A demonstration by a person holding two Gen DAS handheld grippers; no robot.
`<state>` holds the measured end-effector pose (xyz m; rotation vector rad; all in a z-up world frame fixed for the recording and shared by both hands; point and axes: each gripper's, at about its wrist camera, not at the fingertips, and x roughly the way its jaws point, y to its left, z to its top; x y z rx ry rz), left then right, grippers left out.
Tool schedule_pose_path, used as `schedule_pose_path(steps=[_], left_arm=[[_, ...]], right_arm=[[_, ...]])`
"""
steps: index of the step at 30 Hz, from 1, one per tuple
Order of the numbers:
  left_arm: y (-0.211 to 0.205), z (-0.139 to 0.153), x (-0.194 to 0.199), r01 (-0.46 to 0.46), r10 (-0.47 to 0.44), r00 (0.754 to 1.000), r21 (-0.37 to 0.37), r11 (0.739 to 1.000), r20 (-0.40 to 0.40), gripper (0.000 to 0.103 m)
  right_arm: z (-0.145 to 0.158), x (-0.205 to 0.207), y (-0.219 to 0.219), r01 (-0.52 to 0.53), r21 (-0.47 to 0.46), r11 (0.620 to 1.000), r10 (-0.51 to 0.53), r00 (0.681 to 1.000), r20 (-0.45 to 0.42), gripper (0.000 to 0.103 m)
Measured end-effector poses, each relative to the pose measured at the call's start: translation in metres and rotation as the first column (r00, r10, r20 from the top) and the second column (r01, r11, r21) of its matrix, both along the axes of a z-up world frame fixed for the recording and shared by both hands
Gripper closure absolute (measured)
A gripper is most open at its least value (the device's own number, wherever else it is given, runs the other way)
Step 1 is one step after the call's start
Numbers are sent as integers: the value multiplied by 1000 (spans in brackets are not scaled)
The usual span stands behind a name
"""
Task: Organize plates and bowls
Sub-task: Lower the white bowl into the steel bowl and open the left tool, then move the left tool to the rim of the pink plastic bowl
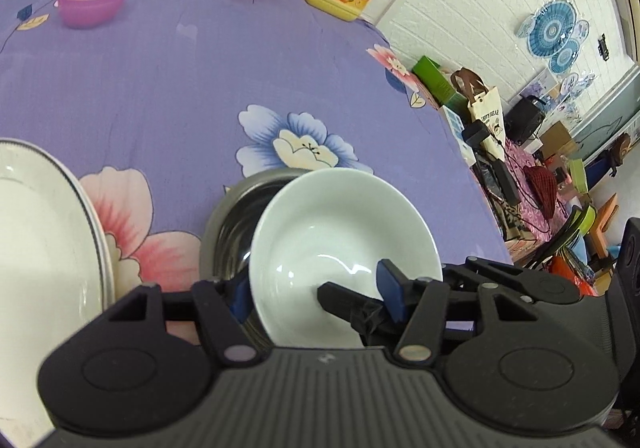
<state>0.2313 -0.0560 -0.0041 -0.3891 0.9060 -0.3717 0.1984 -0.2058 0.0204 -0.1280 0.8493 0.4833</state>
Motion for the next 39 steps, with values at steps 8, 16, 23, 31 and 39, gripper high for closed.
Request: schedule_pose_path(steps=[8,16,23,31,39], left_arm=[[5,16,0,12,-14,999,45,999,45,25],[42,46,-4,-17,6,991,79,997,134,14],[131,46,8,-150,127,982,179,972,138,14],[238,43,47,-330,309,942,200,923,127,14],[273,27,147,-399,392,916,93,912,82,14]], right_arm=[[6,-9,-16,28,49,998,-30,999,30,20],[24,-14,-30,66,79,995,-74,993,96,0],[20,7,-17,51,84,995,-57,996,69,0],[24,71,40,-17,79,997,15,1000,25,0],[14,164,132,-124,36,992,124,992,-3,0]])
